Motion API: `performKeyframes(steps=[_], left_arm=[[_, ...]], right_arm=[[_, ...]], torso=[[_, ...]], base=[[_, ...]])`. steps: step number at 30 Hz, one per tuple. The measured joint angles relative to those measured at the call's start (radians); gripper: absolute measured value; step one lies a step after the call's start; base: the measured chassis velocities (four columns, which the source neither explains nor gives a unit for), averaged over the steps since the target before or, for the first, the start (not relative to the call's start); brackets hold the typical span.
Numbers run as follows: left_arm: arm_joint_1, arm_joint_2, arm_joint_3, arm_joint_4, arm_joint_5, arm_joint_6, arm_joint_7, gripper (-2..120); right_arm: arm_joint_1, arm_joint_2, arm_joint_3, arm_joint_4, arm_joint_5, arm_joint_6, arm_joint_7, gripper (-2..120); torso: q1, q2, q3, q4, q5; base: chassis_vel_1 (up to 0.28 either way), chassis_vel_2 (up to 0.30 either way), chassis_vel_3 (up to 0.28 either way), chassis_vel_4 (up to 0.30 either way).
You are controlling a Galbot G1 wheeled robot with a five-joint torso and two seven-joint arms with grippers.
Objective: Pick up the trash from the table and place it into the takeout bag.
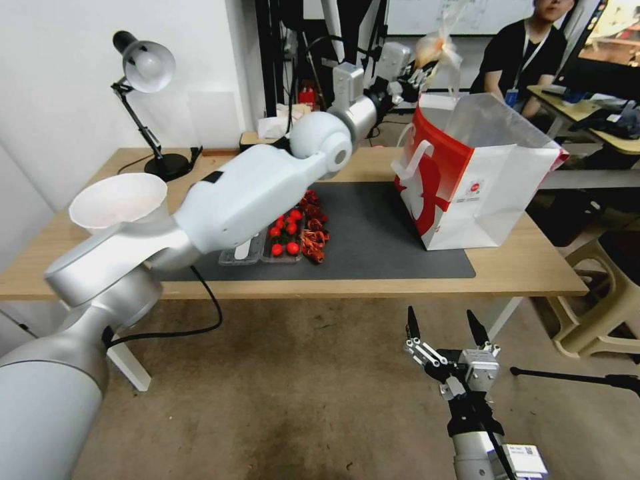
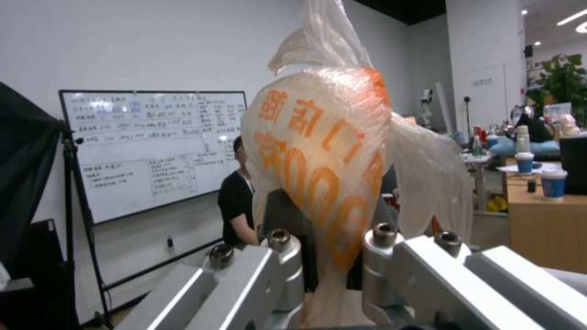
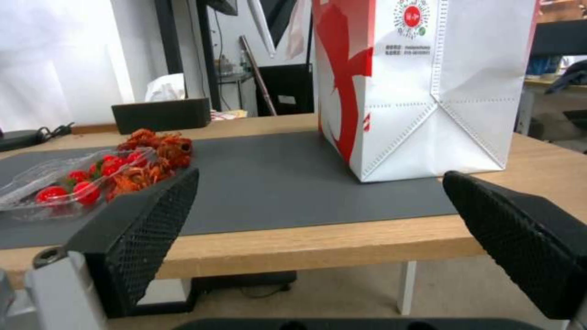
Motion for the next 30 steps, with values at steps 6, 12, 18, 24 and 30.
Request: performKeyframes(steps=[6,12,18,24,30], left_arm=[[-0.02,-0.062,0.018,0.075,0.003,-0.012,0.035,5],[-0.04,-0.119,0.05,0.165,0.027,-0.025,0.106,5],[-0.046,-0.147,0.082,0.201,0.039,-0.025,0.143,5],[-0.054,-0.164,0.103,0.227,0.063,-0.032,0.177,5],[-0.06,-0.166,0.095,0.221,0.065,-0.003,0.191,21]], right_arm=[[0.001,0.002,0.001,0.004,0.0,0.0,-0.001,100],[0.0,0.0,0.003,0.001,0.004,0.004,-0.001,100],[0.005,-0.009,0.009,-0.003,0.013,0.004,0.0,100],[0.007,-0.016,0.013,-0.005,0.019,0.004,0.001,100],[0.006,-0.013,0.013,-0.005,0.019,0.004,0.002,100]], torso=[[0.0,0.0,0.0,0.0,-0.0001],[0.0,0.0,0.0,0.0001,-0.0001],[0.0,0.0,0.0,-0.0001,-0.0001],[0.0,0.0,0.0,0.0,-0.0002],[0.0,0.0,0.0,0.0,-0.0002]], base=[[0.0,0.0,0.0,0.0],[0.0,0.0,0.0,0.0],[0.0,0.0,0.0,0.0],[0.0,0.0,0.0,0.0],[0.0,0.0,0.0,0.0]])
